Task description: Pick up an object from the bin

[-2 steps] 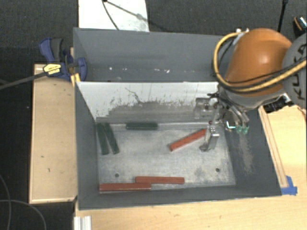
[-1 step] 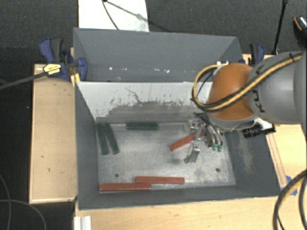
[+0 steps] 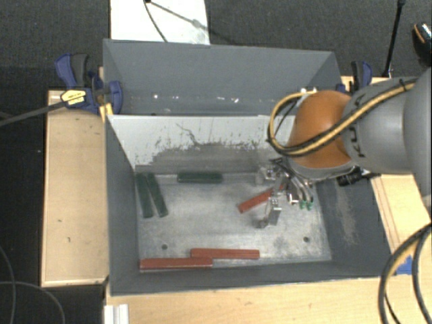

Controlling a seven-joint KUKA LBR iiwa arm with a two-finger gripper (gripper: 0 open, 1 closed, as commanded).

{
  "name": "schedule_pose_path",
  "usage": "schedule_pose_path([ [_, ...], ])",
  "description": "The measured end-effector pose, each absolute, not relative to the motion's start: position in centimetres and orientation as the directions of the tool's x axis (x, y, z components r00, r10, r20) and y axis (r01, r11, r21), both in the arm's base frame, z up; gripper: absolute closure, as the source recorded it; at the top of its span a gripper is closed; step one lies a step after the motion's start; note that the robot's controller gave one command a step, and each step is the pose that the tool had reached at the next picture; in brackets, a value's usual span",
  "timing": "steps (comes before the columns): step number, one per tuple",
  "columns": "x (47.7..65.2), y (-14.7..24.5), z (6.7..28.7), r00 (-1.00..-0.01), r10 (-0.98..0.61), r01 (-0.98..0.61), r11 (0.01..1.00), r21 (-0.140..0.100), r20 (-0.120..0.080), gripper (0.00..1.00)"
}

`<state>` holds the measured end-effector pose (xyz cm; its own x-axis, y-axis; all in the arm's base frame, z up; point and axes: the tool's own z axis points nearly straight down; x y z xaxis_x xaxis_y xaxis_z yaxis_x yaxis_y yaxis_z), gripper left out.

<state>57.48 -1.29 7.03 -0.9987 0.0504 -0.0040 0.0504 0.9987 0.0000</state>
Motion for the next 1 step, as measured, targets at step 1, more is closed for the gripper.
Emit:
schedule_pose_path([
  [1,57.51,-1.26,7.16,-0.999,0.051,0.051,0.999,0.001,-0.005,1.00],
])
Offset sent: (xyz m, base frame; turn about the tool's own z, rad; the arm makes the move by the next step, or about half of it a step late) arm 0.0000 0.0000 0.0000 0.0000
